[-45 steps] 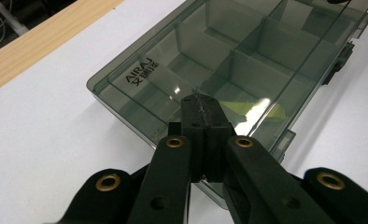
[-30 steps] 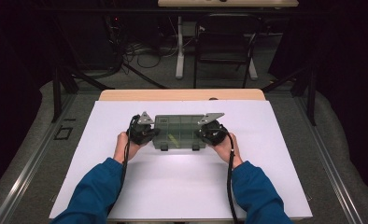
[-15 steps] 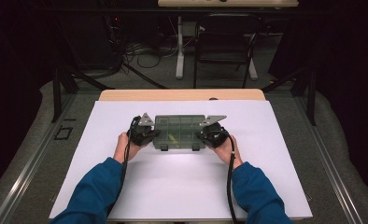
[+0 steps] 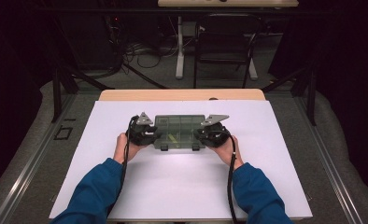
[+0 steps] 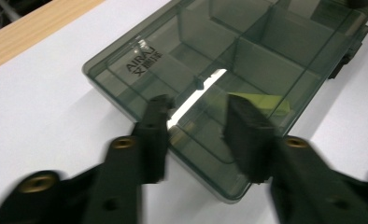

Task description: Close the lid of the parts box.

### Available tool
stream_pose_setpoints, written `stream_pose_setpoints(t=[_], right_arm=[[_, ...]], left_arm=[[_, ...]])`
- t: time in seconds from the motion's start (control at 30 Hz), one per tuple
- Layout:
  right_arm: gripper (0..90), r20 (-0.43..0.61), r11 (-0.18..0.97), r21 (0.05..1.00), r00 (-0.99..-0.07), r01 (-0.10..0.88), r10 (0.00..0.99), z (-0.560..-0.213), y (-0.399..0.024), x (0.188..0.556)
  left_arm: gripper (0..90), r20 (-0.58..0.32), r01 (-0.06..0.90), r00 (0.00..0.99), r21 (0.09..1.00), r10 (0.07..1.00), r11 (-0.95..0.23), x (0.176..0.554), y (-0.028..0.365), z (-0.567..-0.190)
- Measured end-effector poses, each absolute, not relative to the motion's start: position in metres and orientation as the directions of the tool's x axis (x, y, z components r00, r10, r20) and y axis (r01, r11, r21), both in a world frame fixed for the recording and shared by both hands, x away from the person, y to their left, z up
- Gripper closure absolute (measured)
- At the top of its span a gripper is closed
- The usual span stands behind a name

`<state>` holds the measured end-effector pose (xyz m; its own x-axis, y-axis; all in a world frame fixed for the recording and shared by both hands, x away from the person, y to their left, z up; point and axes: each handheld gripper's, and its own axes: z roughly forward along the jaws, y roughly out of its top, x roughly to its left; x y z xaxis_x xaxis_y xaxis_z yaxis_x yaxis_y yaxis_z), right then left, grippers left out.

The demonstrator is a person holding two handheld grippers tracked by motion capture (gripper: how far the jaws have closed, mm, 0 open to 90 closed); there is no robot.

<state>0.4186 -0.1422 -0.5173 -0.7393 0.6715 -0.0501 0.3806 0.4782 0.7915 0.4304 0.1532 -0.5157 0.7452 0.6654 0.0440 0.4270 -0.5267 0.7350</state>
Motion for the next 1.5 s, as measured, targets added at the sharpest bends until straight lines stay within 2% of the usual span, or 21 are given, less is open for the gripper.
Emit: stream_pose_setpoints(t=[0.07, 0.1, 0.17, 0.3, 0.5, 0.77, 1.5], right_arm=[[56.8, -0.041, 0.465, 0.802, -0.744, 0.373, 0.667, -0.513, -0.144, 0.416], [47.2, -0.038, 0.466, 0.799, -0.740, 0.381, 0.671, -0.510, -0.144, 0.414], [36.4, -0.031, 0.467, 0.793, -0.741, 0.390, 0.671, -0.508, -0.144, 0.411], [19.0, -0.024, 0.466, 0.792, -0.742, 0.394, 0.670, -0.504, -0.145, 0.403], [7.9, -0.010, 0.470, 0.786, -0.752, 0.402, 0.659, -0.503, -0.148, 0.387], [2.1, -0.021, 0.483, 0.779, -0.753, 0.400, 0.658, -0.506, -0.154, 0.369], [0.0, -0.033, 0.490, 0.761, -0.729, 0.426, 0.684, -0.531, -0.176, 0.320]], left_arm=[[44.8, 0.055, 0.435, 0.724, 0.737, 0.688, -0.517, 0.428, 0.156, -0.512], [38.8, 0.052, 0.441, 0.718, 0.737, 0.694, -0.512, 0.427, 0.157, -0.511], [27.0, 0.045, 0.448, 0.716, 0.735, 0.697, -0.508, 0.425, 0.160, -0.509], [17.1, 0.061, 0.442, 0.720, 0.728, 0.692, -0.524, 0.415, 0.165, -0.508], [8.7, 0.075, 0.441, 0.724, 0.713, 0.685, -0.545, 0.396, 0.171, -0.512], [0.1, 0.098, 0.438, 0.729, 0.694, 0.678, -0.571, 0.371, 0.179, -0.520], [0.0, 0.123, 0.434, 0.714, 0.694, 0.689, -0.574, 0.313, 0.196, -0.543]])
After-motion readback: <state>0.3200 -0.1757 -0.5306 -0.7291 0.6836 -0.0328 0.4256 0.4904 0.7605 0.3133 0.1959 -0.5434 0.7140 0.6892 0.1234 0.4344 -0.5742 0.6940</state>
